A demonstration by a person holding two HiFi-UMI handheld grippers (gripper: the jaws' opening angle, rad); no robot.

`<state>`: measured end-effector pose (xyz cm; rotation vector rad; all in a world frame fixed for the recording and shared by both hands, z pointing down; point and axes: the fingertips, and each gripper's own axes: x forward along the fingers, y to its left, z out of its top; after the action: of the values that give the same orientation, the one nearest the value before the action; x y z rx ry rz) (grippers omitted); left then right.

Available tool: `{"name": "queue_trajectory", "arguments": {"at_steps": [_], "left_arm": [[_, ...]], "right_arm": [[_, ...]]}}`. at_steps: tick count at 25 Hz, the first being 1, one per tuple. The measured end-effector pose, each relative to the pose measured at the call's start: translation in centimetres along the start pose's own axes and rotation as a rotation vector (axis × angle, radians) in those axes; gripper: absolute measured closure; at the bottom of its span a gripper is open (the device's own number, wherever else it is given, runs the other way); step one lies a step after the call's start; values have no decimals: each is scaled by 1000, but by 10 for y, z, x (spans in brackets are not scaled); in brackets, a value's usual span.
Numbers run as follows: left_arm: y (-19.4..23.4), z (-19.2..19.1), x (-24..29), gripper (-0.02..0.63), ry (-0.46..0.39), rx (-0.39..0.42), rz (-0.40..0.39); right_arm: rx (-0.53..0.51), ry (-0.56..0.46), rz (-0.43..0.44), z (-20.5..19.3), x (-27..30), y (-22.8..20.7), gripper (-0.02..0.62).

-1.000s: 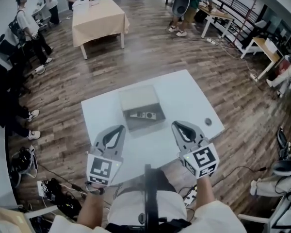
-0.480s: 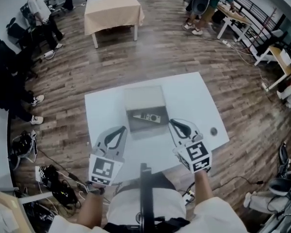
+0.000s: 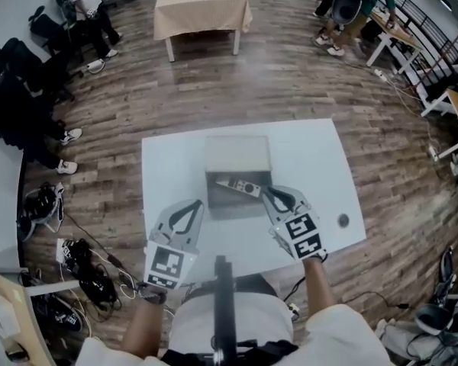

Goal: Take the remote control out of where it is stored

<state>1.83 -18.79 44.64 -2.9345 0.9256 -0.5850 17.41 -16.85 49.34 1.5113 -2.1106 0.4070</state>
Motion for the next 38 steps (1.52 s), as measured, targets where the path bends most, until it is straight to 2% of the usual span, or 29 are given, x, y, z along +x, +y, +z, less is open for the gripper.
{"name": "queue_trajectory", "arguments": {"at_steps": [11, 15, 22, 31, 38], "left_arm": [[11, -21, 9, 608, 80, -46, 89], [17, -29, 13, 607, 101, -64, 110], [20, -40, 22, 607, 133, -84, 126], [23, -55, 33, 608, 178, -108, 130], [26, -66, 39, 609, 197, -129, 146]], "right_arm": [[-22, 199, 120, -64, 79, -16, 503], [-73, 290, 145, -95, 105, -20, 460], [-152, 420, 181, -141, 133, -25, 443], [-260, 519, 248, -167, 157, -25, 417], [-424, 563, 251, -167, 172, -25, 407]]}}
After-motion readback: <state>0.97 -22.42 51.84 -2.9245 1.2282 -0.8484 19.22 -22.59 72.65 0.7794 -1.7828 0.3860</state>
